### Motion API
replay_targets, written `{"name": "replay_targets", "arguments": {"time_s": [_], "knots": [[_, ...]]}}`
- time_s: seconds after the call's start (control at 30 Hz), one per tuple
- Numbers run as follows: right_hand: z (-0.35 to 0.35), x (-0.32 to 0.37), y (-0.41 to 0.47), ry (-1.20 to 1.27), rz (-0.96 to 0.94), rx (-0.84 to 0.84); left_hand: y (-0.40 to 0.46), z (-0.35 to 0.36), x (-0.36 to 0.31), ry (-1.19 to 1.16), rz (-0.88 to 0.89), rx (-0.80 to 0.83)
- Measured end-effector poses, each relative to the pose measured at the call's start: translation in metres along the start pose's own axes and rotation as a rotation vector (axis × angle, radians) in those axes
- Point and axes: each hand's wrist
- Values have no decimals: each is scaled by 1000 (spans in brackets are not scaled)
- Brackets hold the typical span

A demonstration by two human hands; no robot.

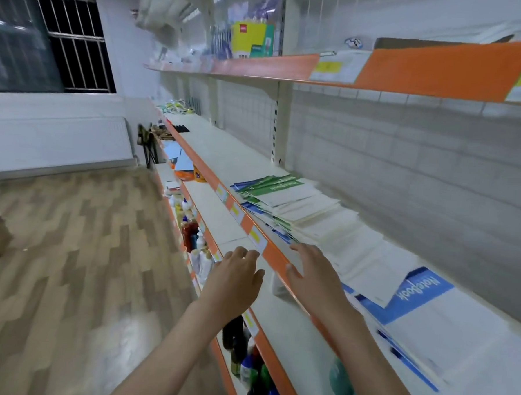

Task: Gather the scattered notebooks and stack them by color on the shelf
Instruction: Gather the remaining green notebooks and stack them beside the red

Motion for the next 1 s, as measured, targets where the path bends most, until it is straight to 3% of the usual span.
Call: {"name": "replay_targets", "arguments": {"time_s": [0.4, 0.7, 1.0], "knots": [[40, 13, 90, -46, 13, -22, 96, 1, 52, -56, 64, -2], [64, 20, 194, -113, 97, -131, 226, 9, 96, -63, 265, 44], [72, 15, 269, -175, 298, -204, 337, 17, 112, -81, 448, 157]]}}
Point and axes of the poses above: each hand's wrist, its own y-axis towards the middle knuckle, its own z-axis out of the palm, x = y × z, and after that the axes turned 3 degrees about -y, right-handed
